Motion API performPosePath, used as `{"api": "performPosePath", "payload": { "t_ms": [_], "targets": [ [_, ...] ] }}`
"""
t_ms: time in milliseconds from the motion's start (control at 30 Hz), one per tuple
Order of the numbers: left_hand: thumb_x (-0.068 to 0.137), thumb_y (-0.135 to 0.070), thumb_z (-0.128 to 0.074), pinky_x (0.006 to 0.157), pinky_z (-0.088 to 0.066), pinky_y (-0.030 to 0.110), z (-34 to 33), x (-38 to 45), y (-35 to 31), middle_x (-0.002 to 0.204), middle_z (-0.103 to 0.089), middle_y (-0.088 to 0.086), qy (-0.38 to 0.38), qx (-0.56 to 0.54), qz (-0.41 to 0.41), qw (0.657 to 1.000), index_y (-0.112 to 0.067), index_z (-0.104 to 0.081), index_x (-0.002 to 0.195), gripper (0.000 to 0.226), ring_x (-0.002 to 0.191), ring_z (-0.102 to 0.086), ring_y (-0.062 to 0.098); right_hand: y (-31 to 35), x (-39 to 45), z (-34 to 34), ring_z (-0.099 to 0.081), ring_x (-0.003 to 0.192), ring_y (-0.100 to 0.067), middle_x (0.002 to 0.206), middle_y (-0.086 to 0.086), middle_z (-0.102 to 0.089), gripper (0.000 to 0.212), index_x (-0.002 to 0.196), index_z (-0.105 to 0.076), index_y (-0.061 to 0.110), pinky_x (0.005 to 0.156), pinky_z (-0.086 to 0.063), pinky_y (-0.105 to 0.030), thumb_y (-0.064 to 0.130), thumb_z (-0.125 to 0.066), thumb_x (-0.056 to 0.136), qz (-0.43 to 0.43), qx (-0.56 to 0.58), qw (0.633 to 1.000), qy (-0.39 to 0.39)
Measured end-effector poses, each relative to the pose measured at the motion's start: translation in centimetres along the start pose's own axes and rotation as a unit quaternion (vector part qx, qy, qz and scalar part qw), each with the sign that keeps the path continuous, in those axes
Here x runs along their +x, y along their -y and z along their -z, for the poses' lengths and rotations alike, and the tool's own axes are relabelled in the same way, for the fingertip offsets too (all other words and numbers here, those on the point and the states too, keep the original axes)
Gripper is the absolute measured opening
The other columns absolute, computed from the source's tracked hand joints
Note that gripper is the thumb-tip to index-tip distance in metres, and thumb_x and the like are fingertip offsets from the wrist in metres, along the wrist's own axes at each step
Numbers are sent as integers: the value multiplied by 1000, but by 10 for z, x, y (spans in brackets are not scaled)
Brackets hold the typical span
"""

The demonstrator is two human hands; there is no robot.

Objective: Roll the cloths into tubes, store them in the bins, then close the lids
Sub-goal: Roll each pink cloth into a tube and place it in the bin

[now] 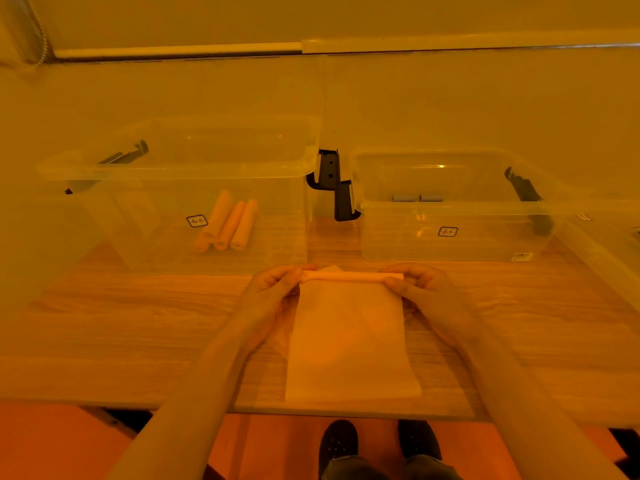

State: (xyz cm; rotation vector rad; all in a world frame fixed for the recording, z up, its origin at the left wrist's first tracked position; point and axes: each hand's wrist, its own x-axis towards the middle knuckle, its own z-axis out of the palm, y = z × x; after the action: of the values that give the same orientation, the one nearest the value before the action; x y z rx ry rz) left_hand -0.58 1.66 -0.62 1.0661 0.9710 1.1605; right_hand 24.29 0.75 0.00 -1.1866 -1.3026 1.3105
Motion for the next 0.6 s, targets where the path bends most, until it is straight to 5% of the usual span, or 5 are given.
{"api": "performPosePath", "payload": {
  "t_ms": [300,600],
  "targets": [
    [93,-3,-50,62,-56,25,-1,4,3,81,-73,9,-27,-15,4,1000,-11,-70,93,21,74,-69,16,-1,0,0,-62,54,-8,70,1,-70,15,102,-69,15,46,-48,-19,11,-60,90,-5,28,999,-29],
    [94,-8,-54,68,-56,32,-2,2,5,82,-72,8,-44,38,-37,998,-13,-68,95,15,78,-68,20,3,-2,-1,-65,60,-11,75,-1,-70,16,104,-68,16,50,-51,-21,15,-57,93,-3,24,999,-25]
  ]
}}
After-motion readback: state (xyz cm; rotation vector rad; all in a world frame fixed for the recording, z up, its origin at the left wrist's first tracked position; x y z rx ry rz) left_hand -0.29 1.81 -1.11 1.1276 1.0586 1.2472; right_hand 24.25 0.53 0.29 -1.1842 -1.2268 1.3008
